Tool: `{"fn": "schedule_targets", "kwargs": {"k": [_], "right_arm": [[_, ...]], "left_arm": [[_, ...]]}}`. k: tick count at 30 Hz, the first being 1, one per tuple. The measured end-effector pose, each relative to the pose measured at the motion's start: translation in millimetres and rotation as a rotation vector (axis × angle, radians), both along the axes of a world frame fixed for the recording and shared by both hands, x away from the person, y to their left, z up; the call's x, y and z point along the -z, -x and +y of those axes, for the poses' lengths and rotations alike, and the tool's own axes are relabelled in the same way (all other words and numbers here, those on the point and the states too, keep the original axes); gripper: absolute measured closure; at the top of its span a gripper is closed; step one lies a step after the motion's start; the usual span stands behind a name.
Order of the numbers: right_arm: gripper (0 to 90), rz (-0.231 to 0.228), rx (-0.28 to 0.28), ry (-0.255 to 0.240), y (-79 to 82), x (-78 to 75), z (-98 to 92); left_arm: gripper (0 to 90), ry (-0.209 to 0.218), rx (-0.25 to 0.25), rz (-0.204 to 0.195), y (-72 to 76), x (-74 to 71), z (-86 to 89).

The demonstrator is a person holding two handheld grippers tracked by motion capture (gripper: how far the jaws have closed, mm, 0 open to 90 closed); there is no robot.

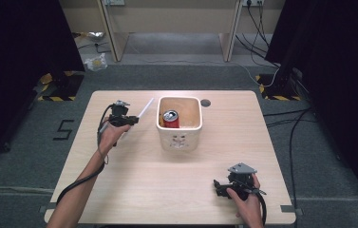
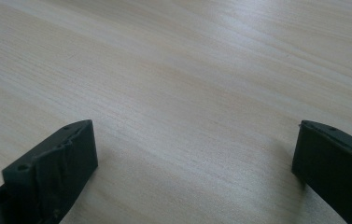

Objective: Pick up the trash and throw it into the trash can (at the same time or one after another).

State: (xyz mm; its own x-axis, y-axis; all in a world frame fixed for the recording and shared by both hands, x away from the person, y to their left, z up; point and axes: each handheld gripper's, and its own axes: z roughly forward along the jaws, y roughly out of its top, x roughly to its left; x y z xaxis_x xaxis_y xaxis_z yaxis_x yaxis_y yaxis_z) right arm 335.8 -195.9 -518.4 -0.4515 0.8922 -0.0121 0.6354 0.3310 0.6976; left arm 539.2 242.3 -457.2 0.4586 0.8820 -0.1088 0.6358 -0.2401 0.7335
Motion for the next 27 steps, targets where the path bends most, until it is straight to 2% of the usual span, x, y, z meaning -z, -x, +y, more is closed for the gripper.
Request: {"fn": "schedule_targets", "kwargs": {"k": [13,27], "right_arm": [[0.2,0.001,0.002,-0.002,0.1,0.0,0.2],[0.2,0.0,0.0,0.0,0.0,0.0,0.0]], "left_arm": [[79.1,0.033,0.054,-0.071,9.2,-47.1,0.4],[79.1,0.046,0.093,-0.1,12.9,-72.0,-6.1]]}}
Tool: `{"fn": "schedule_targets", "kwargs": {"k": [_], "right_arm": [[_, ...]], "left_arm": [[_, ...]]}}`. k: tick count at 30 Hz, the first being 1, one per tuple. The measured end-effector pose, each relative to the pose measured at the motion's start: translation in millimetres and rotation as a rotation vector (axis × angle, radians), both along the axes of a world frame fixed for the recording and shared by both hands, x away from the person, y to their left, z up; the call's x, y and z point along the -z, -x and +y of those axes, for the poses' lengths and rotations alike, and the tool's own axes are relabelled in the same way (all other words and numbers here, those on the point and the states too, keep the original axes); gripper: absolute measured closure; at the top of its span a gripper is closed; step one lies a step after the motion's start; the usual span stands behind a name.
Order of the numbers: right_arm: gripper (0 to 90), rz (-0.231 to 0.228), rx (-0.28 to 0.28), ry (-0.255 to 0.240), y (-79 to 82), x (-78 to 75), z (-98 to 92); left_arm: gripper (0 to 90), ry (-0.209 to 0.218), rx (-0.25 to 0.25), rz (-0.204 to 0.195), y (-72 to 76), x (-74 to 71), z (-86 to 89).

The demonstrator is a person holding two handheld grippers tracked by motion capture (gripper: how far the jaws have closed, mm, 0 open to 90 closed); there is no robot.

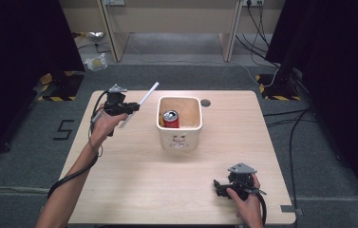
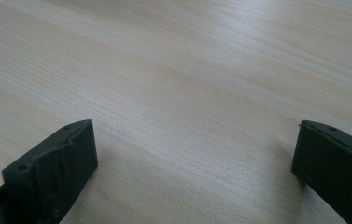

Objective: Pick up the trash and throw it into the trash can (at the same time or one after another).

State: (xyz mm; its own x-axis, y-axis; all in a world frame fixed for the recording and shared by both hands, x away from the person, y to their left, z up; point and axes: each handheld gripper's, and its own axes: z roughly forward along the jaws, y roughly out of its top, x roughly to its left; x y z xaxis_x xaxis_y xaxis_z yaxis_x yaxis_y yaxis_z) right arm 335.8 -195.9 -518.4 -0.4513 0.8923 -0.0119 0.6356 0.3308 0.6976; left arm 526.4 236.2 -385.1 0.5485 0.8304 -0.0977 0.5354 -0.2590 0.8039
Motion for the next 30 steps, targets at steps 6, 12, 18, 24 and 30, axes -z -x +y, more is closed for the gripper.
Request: {"fn": "schedule_targets", "kwargs": {"k": [6,12,18,24,30], "right_arm": [[0.2,0.001,0.002,-0.002,0.1,0.0,0.2],[0.2,0.001,0.002,-0.002,0.1,0.0,0.2],[0.2,0.001,0.002,-0.004,0.1,0.0,0.3],[0.2,0.002,0.002,-0.004,0.2,-0.1,0.3],[0.2,0.0,0.0,-0.002,0.1,-0.1,0.1]], "left_arm": [[79.0,0.001,0.022,-0.018,1.0,-13.3,-7.1],[79.0,0.008,0.067,-0.043,4.8,-31.2,-25.1],[79.0,0.003,0.128,-0.067,10.8,-46.1,-49.9],[79.0,-0.001,0.167,-0.074,13.0,-55.0,-70.6],[79.0,0.008,0.194,-0.072,13.9,-59.0,-85.5]]}}
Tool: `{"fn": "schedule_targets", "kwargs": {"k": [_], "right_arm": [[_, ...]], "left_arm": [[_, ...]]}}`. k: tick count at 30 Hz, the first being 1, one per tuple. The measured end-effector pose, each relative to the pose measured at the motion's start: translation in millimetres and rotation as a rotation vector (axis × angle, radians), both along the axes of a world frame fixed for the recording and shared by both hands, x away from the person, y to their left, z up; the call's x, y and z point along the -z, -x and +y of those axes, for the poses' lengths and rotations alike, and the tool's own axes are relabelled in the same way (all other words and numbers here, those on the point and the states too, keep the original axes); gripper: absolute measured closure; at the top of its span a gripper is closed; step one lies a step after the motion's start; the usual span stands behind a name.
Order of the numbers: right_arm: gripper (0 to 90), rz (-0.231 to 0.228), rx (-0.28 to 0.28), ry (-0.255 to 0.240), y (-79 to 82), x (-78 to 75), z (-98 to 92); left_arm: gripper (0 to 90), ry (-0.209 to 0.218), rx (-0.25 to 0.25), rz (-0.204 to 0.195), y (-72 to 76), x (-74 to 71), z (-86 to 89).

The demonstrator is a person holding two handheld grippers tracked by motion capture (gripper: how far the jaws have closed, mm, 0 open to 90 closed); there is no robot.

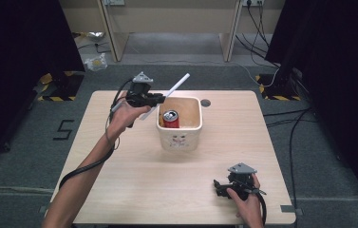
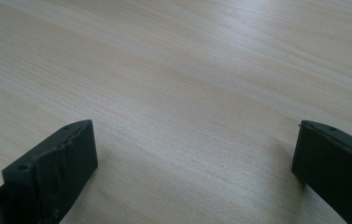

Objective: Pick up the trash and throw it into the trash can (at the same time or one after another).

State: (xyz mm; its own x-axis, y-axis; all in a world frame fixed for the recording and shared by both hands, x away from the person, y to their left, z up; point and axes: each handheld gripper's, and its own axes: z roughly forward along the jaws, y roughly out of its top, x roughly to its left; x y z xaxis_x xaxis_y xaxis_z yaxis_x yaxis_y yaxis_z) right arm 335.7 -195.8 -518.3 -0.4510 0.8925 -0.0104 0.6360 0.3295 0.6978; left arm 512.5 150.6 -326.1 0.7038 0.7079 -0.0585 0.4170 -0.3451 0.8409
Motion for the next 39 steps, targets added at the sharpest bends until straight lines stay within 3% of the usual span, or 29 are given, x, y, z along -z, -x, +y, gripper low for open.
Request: {"fn": "schedule_targets", "kwargs": {"k": [15,39], "right_arm": [[0.2,0.001,0.0,0.001,0.1,-0.1,0.0],[0.3,0.001,-0.01,0.003,0.1,-0.2,-0.1]], "left_arm": [[79.0,-0.021,0.058,0.029,-0.1,2.6,-42.3],[78.9,-0.018,0.064,0.1,-14.1,21.8,-85.2]]}}
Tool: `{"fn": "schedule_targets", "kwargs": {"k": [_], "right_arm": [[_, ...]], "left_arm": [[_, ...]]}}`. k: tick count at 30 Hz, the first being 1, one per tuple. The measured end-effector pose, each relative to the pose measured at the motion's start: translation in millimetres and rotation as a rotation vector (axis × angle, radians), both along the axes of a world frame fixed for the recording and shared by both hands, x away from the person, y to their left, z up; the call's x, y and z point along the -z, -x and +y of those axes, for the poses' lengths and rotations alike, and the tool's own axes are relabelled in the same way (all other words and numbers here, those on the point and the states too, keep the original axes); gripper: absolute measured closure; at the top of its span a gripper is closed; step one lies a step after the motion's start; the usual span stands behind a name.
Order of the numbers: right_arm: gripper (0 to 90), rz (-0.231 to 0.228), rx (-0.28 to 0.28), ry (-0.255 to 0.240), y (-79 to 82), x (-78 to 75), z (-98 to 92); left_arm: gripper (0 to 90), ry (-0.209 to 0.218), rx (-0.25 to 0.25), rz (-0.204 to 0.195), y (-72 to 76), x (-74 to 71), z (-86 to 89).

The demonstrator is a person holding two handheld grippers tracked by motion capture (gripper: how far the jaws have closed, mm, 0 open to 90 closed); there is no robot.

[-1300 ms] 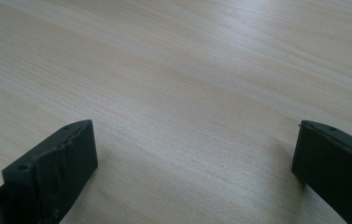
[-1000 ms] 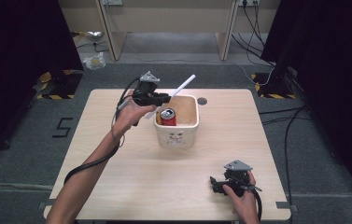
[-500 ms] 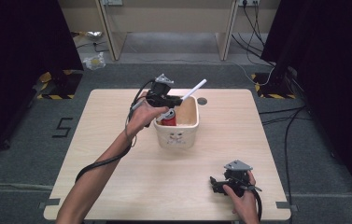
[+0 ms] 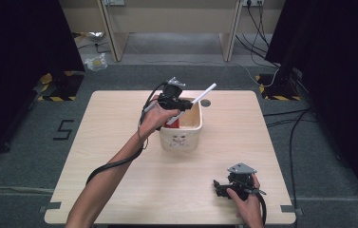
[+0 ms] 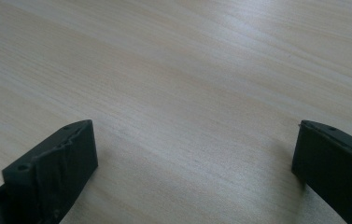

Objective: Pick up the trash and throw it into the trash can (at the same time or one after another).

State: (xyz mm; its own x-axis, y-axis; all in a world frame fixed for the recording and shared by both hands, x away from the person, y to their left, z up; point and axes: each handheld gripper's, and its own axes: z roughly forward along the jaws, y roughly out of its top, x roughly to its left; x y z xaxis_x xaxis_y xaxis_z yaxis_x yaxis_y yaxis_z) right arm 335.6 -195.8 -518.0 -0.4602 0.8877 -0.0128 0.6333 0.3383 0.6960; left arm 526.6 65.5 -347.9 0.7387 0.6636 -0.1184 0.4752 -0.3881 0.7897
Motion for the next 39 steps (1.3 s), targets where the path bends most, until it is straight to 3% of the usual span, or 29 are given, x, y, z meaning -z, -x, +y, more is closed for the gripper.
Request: {"fn": "schedule_targets", "kwargs": {"k": [9,17,28,39], "right_arm": [[0.3,-0.001,-0.002,-0.001,-0.1,0.0,0.0],[0.3,0.0,-0.003,-0.001,0.3,0.1,0.5],[0.3,-0.002,-0.006,0.0,0.2,0.2,0.6],[0.3,-0.002,-0.008,-0.001,0.2,0.2,0.6]], "left_arm": [[78.9,-0.012,-0.021,0.022,-9.0,7.1,-8.7],[78.8,-0.048,-0.031,0.046,-14.6,16.1,-16.0],[77.7,-0.086,-0.043,0.051,-16.1,20.6,-17.3],[61.0,-0.088,-0.055,0.026,-10.8,11.5,-12.9]]}}
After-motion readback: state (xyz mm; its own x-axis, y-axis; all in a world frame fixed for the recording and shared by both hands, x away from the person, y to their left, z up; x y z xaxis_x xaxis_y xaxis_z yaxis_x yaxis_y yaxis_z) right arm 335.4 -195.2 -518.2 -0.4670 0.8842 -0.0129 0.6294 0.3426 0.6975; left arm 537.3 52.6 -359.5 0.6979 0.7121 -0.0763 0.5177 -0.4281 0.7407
